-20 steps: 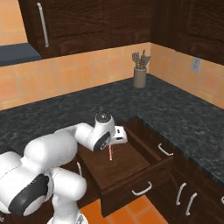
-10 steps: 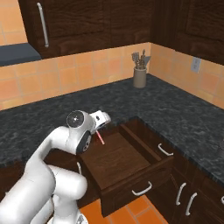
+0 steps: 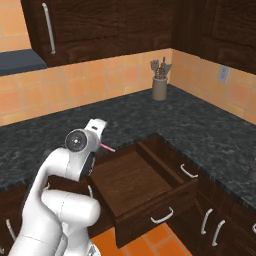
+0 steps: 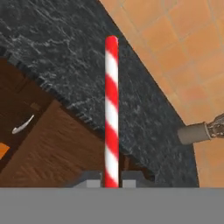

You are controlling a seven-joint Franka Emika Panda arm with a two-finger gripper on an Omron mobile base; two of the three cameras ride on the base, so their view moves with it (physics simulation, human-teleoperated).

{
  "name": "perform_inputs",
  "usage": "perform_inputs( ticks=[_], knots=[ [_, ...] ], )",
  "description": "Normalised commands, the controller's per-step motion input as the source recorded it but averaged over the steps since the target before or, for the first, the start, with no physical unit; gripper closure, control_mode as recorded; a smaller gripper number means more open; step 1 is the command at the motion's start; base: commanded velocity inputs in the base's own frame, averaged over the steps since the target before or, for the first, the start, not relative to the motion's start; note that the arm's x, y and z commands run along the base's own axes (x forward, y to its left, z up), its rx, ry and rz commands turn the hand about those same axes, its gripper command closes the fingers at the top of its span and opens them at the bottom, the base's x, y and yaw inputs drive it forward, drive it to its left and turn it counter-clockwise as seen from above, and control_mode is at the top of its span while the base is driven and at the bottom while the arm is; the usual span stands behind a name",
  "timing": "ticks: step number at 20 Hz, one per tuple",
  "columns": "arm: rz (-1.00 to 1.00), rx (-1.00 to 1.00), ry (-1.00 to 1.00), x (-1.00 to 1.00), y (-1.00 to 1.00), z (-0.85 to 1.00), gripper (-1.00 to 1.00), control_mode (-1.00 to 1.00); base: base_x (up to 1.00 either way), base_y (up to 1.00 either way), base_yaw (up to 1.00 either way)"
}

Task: Take a straw from the drawer in front and place it inside the glass cup on the dining counter.

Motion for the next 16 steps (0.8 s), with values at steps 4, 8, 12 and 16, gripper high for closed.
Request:
perform_inputs(
  ticks=[4,8,12,16],
  knots=[
    [0.28,-0.48,0.09,-0.74,0.39,-0.01,1.00,-1.00,0.00,0.00,0.00],
    [0.12,-0.32,0.01,-0.80,0.02,-0.11,1.00,-1.00,0.00,0.00,0.00],
    [0.00,-0.23,0.00,-0.30,0.08,-0.35,1.00,-1.00,0.00,0.00,0.00],
    [0.00,-0.13,0.00,-0.19,0.01,-0.28,1.00,1.00,-0.12,0.00,0.00]
  ],
)
